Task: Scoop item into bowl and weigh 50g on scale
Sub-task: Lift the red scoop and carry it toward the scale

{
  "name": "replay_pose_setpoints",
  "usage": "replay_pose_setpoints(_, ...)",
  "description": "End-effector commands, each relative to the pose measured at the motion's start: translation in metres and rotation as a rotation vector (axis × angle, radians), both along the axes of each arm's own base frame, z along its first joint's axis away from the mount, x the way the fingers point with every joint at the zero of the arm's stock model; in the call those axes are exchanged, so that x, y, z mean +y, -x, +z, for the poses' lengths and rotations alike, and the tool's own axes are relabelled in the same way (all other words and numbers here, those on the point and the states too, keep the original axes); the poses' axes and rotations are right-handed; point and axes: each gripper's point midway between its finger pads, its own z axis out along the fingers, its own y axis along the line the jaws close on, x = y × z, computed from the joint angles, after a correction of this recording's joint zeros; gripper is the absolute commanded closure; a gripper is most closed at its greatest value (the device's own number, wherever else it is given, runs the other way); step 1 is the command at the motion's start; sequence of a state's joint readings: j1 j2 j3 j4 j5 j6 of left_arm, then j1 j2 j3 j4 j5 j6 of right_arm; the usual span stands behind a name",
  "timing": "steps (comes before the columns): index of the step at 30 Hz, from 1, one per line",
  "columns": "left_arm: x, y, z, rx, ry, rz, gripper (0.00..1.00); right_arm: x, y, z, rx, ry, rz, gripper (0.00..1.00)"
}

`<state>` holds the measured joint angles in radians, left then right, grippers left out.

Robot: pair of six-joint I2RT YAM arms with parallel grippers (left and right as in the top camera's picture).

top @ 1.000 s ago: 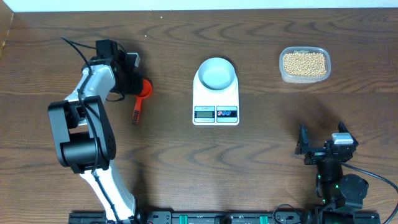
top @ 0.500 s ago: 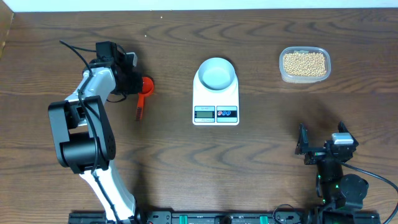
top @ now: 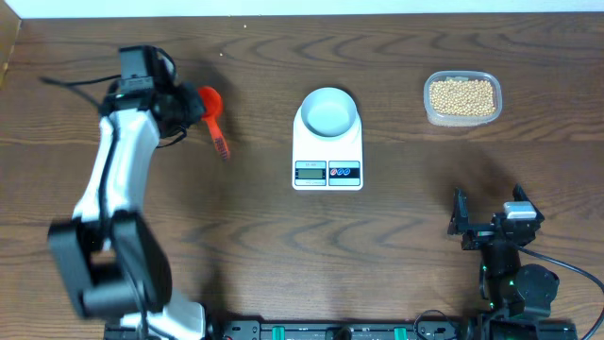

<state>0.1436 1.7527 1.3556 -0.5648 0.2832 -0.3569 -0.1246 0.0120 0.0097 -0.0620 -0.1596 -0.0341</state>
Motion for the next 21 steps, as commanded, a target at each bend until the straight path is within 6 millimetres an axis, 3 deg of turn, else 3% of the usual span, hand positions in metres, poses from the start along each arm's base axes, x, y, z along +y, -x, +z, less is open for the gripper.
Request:
replay_pose_setpoints(1,-0.007,0.017,0.038,-0.002,0.129,0.204,0.93,0.001,0.000,-0.001,-0.001,0.008,0.004,0.01)
replay_pose_setpoints(7,-0.039,0.049,0.058,0.064,0.204,0.261,0.93,0.001,0.000,-0.001,-0.001,0.008,0.004,0.01)
replay_pose_setpoints(15,-0.085,0.075,0.046,0.197,0.238,0.310,0.93,0.001,0.000,-0.001,-0.001,0.008,0.004,0.01)
replay_pose_setpoints(21,-0.101,0.081,0.043,0.208,0.193,0.308,0.93,0.001,0.000,-0.001,-0.001,0.008,0.004,0.01)
